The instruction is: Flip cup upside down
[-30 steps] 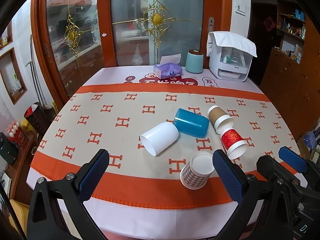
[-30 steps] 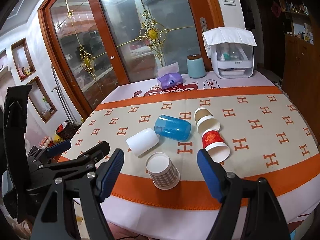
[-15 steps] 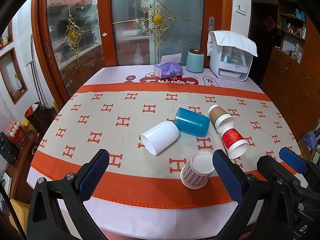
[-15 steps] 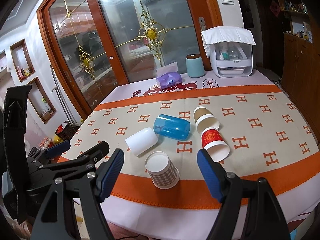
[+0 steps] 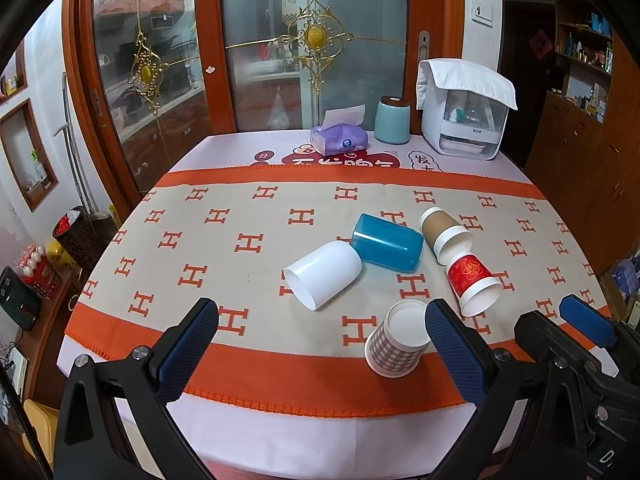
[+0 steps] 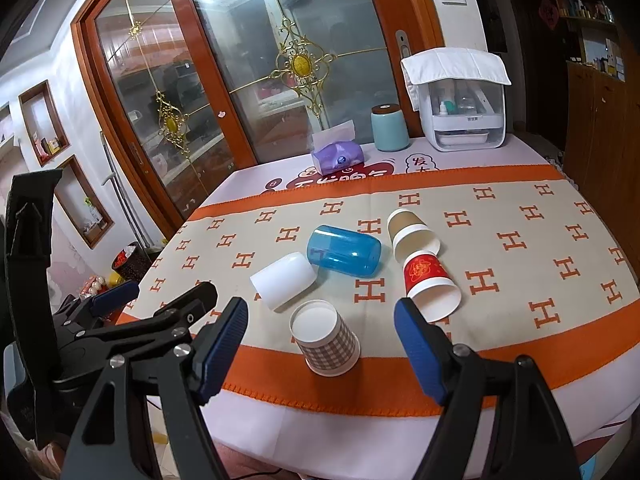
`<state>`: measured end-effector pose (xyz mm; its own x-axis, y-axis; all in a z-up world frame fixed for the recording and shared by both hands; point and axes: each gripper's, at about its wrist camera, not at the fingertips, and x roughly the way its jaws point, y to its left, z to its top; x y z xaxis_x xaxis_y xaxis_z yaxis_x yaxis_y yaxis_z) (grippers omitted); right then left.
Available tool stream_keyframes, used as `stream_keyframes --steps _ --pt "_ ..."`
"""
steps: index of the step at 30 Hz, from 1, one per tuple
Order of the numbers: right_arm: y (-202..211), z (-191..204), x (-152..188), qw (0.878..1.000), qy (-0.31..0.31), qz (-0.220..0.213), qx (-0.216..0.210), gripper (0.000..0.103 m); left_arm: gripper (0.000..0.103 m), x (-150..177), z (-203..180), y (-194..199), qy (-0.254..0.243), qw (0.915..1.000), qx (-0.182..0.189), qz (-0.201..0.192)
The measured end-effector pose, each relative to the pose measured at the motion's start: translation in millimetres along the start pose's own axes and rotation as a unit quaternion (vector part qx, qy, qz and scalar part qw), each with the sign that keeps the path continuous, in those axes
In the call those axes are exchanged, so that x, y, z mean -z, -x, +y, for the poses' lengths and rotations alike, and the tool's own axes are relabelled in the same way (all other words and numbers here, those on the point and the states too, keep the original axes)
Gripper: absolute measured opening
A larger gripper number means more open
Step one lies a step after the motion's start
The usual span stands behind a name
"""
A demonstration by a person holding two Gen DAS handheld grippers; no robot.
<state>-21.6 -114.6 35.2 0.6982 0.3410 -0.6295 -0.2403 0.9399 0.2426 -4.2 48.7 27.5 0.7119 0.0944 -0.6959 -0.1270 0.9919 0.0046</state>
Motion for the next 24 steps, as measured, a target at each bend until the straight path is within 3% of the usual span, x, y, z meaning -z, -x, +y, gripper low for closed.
stream_keyframes --steps 24 --pt "-8.3 0.6 6.2 1.000 -0.008 0.009 -0.005 0.076 0.102 2.0 3.9 -12.4 0.003 0.9998 0.007 0.019"
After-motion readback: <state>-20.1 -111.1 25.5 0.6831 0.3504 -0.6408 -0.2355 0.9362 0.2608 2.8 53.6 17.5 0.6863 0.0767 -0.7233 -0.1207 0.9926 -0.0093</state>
